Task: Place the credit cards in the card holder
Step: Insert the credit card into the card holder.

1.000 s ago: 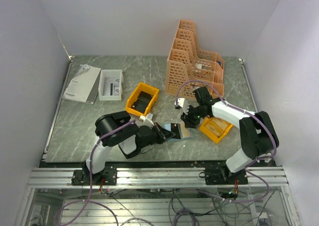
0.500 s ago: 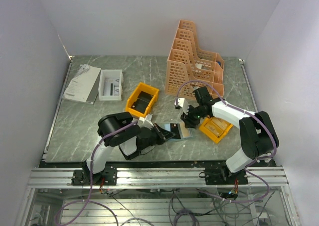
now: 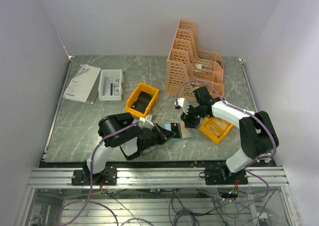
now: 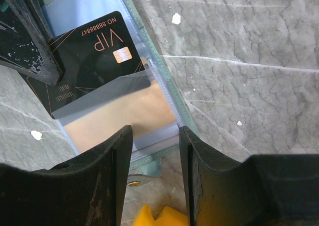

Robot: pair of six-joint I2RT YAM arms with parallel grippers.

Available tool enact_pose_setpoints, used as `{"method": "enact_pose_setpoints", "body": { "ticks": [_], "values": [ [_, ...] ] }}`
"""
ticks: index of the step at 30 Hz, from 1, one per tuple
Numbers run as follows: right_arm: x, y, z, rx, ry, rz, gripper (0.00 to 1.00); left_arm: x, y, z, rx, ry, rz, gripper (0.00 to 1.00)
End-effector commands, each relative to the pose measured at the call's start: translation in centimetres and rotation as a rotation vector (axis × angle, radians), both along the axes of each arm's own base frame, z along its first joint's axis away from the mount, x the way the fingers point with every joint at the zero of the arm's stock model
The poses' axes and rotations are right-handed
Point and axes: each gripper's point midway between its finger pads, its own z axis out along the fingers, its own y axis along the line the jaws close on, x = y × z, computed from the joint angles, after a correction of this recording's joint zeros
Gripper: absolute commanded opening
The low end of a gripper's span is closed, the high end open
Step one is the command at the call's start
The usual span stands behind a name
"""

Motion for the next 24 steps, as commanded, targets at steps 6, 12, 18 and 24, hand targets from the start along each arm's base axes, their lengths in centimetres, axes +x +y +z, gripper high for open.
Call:
{"method": "enact_pose_setpoints", "body": {
  "ticks": [6,12,18,24],
  "values": [
    [-0.65,-0.95,-1.3,-0.051,0.04,-0.001,0.42,0.54,-0.45,0.66,-0.017,-0.038,0.032,0.07],
    [-0.65,-0.94,-1.26,-0.05,0.04,0.0,0.42,0.28,-0.91,0.73,-0.019,-0.039,0.04,0.07],
    [-0.64,-0.93,-1.2,-0.048,0.038,-0.001,0.42,0.24,-1.01,0.62,-0.019,-0.036,0.06,0.07],
    [-0.68,-0.91,-1.2,-0.047,0.04,0.0,0.42,0.45,-0.64,0.66,-0.016,-0.037,0.094,0.07]
  ]
}}
